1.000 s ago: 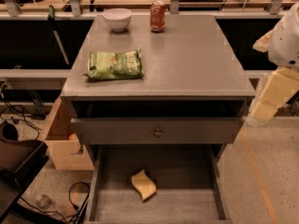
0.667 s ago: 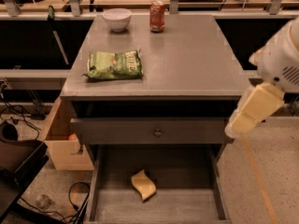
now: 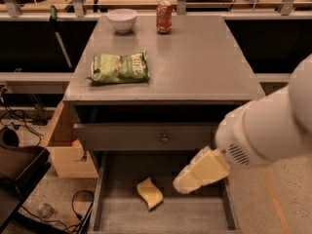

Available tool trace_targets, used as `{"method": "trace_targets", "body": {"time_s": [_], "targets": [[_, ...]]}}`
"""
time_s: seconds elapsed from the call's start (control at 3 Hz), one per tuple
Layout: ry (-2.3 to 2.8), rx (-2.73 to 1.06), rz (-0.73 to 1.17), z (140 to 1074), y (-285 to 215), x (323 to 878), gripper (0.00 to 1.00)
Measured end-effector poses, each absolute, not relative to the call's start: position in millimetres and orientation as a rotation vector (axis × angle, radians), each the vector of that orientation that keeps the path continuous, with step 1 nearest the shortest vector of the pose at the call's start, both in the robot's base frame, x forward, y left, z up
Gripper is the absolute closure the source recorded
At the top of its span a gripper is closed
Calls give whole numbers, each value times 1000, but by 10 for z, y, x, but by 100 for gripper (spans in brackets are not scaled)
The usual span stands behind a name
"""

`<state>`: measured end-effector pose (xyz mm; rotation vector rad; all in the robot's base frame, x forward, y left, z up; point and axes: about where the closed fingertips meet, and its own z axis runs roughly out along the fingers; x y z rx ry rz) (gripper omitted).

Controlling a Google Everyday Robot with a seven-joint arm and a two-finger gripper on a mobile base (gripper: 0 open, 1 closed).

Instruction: Pick sponge from middle drawer and place on counter

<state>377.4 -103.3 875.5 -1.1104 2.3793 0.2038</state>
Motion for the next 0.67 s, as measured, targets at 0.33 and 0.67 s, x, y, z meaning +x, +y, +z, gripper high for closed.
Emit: {"method": "trace_targets", "body": {"time_s": [0.33,0.67], "targets": [[2370,-1153,212,8396,-759,3708,0],[2368,-1138,214,8335,-720,3756,0]]}}
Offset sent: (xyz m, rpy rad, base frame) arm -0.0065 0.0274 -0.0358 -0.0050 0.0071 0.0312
